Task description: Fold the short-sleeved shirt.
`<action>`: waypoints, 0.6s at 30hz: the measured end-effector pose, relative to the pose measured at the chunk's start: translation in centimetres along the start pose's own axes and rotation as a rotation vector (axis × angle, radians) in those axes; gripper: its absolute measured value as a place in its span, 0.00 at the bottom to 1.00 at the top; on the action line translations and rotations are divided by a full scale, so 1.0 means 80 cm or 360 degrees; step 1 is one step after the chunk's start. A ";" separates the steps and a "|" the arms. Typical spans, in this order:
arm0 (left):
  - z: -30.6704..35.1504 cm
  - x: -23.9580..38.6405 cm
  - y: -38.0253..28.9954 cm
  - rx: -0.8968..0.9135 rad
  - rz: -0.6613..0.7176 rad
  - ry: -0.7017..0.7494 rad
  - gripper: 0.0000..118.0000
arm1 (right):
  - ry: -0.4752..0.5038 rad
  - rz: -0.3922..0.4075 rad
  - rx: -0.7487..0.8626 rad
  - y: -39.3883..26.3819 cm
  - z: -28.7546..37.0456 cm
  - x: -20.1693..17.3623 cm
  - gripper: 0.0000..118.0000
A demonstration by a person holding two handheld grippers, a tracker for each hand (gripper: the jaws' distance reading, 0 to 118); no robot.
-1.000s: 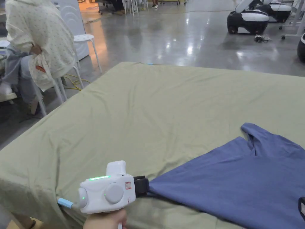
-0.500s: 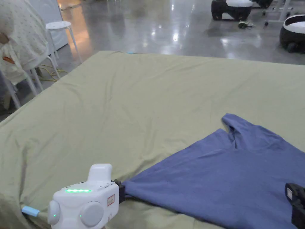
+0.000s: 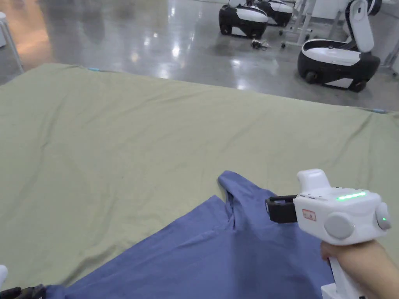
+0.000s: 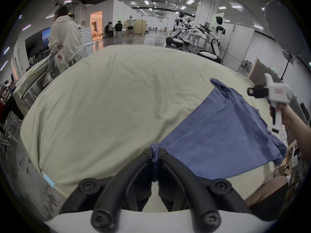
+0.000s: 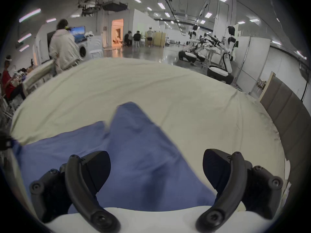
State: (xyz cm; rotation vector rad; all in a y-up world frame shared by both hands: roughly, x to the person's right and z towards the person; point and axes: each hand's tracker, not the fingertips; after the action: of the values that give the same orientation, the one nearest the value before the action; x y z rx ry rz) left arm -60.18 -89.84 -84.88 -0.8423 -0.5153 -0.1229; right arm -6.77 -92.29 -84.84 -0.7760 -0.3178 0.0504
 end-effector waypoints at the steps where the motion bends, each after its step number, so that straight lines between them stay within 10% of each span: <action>1: -0.002 0.001 -0.001 0.0000 -0.0022 0.0018 0.02 | -0.0003 -0.0020 -0.0051 0.004 -0.024 0.009 0.95; 6: -0.009 -0.007 -0.007 -0.0036 0.0033 0.0023 0.02 | 0.0114 -0.0190 -0.0377 -0.029 -0.073 0.024 0.38; 8: -0.009 -0.010 -0.009 -0.0012 0.0038 0.0026 0.02 | 0.0105 -0.0245 -0.0133 -0.043 -0.042 0.017 0.08; 18: 0.027 -0.022 0.046 0.0227 0.0018 -0.0011 0.02 | 0.0043 -0.0308 0.0143 0.018 0.112 0.025 0.04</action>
State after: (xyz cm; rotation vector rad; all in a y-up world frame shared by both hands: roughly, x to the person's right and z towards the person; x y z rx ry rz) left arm -61.41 -85.97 -87.04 -0.7067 -0.5194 -0.0722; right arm -7.47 -84.82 -79.35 -0.6535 -0.3613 -0.1268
